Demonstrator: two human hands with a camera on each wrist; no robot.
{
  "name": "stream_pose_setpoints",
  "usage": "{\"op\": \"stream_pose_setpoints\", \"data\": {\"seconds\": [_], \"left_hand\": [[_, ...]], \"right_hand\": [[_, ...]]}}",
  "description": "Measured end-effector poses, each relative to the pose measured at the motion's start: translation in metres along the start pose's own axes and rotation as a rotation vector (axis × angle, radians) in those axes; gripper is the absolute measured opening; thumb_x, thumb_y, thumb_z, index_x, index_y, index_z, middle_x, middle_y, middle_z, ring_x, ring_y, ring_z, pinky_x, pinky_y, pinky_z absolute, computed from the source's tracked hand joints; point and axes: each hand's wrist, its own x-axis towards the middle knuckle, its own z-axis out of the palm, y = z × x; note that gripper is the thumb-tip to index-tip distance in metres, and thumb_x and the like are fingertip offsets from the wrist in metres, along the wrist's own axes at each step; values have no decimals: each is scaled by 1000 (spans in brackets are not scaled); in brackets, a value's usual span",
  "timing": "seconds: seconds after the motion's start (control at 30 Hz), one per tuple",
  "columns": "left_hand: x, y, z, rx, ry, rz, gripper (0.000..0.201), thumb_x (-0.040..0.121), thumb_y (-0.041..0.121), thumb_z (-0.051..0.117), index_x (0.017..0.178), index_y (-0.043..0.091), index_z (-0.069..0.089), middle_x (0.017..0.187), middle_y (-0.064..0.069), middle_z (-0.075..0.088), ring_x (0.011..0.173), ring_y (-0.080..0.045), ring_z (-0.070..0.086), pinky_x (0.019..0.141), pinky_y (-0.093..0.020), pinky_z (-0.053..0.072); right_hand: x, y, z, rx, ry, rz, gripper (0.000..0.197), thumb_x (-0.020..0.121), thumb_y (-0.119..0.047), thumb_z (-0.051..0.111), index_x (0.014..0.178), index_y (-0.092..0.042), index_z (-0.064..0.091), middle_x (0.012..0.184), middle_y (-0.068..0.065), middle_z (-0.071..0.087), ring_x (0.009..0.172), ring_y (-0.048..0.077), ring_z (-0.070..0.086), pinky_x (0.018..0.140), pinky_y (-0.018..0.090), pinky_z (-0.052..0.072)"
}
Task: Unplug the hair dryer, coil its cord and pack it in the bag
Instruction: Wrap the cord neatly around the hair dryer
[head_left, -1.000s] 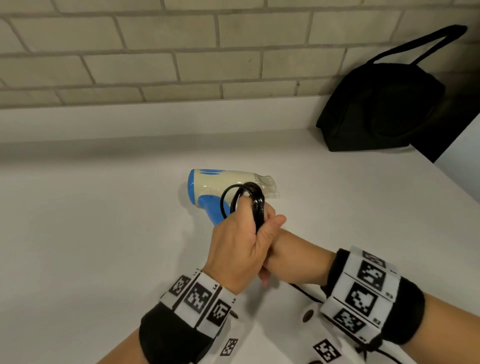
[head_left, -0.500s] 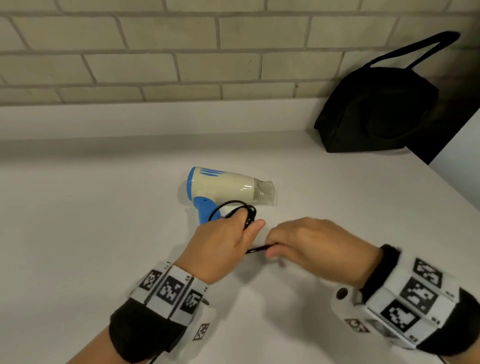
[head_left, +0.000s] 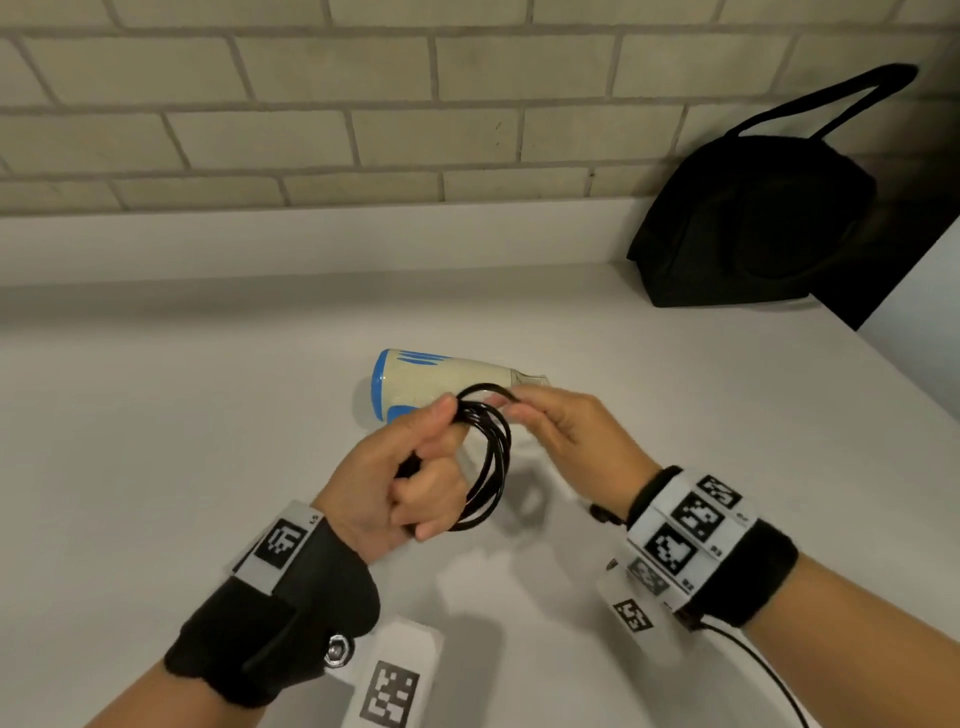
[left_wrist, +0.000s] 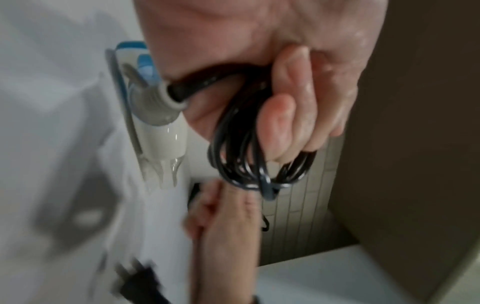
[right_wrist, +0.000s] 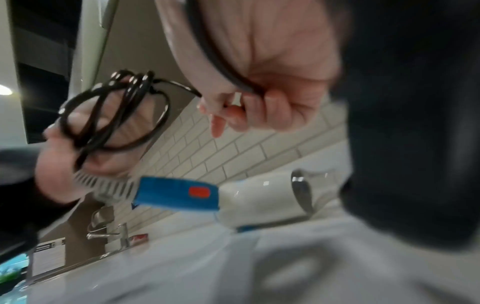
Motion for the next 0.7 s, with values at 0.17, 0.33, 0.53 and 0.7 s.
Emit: {"op": "stream_pose_setpoints", "data": {"seconds": [0.17,0.33,0.53,0.7], "left_hand": [[8,4,9,-169,294,213,40,78,49,51,48,23,43,31,7,16,22,-6,21,29,-14,29],[14,-3,32,458,552,317,38,74,52,38,52,21,34,35,8,30,33,-6,27,36,-16,27],[15,-21,26,1171,514,352,29,78,61,28,67,35,36,53,10,52,53,-7,52,54,-15,40],[14,-26,30,1332,478,354,41,74,62,15,80,27,35,65,0,64,59,-15,58,58,-28,43]], "right_hand": [[-15,-1,24,-431,-356,69,33,91,-8,36,121,-20,41,115,6,59,98,30,57,76,36,44],[-26,-30,28,-716,-311,-48,28,97,-29,26,104,-10,46,100,12,64,77,36,57,50,32,22],[-39,-58,10,-780,-385,-124,21,93,-15,32,92,-12,53,94,11,63,54,25,37,45,28,11],[-45,-59,-10,-816,-342,-113,31,96,-35,26,102,-20,53,100,4,63,86,31,59,46,29,17]]}}
